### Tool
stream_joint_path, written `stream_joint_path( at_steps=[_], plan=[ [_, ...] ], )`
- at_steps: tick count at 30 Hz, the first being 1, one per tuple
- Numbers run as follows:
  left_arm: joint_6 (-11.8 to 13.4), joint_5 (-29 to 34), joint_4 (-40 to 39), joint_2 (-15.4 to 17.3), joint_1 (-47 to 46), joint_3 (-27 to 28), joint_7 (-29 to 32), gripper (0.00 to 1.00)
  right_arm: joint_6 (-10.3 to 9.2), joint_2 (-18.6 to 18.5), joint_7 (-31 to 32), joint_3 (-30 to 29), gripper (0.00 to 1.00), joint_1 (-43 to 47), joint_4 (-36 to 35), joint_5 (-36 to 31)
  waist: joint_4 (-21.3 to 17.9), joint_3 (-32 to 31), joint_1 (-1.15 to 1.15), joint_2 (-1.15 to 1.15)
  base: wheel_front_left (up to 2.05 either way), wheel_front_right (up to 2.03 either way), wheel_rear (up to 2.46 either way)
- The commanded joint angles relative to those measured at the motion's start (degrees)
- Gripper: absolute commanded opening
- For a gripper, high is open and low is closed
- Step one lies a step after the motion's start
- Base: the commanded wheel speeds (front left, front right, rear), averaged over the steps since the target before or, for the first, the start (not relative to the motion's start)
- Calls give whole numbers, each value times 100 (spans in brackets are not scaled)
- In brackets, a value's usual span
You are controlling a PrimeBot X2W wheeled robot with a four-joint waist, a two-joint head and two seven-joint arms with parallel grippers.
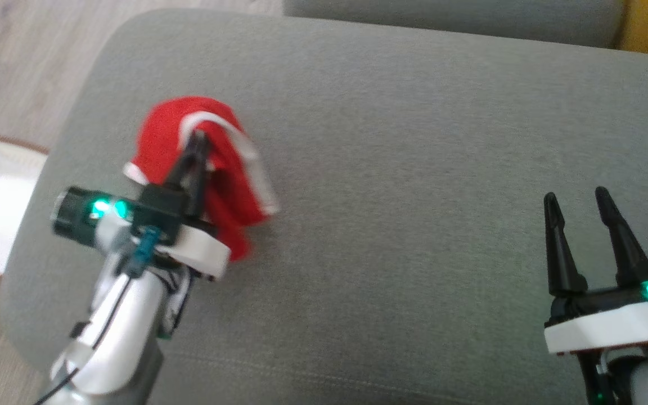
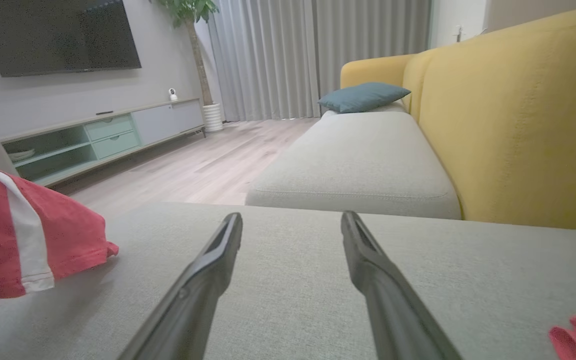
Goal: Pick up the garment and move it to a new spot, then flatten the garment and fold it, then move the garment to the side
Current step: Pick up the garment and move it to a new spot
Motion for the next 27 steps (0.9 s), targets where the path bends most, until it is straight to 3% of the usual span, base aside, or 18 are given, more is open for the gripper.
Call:
stream_joint_path(
  at_steps=[1,13,21,27],
  plan=[
    [-24,63,-346,101,-227,122,62,0,21,17,-85,135,100,-46,-160,38,-240,-116,0,0,0,0,0],
    [-297,78,-740,-336,-260,-581,389,0,21,85,-178,286,100,-180,-142,92,-1471,145,0,0,0,0,0],
    [-376,-67,101,-628,-666,-658,398,0,21,102,-340,388,100,-402,-30,263,-2363,741,0,0,0,0,0],
    [-483,-278,768,-814,-822,-711,198,0,21,109,-502,429,100,-534,158,356,-2682,968,0,0,0,0,0]
  ],
)
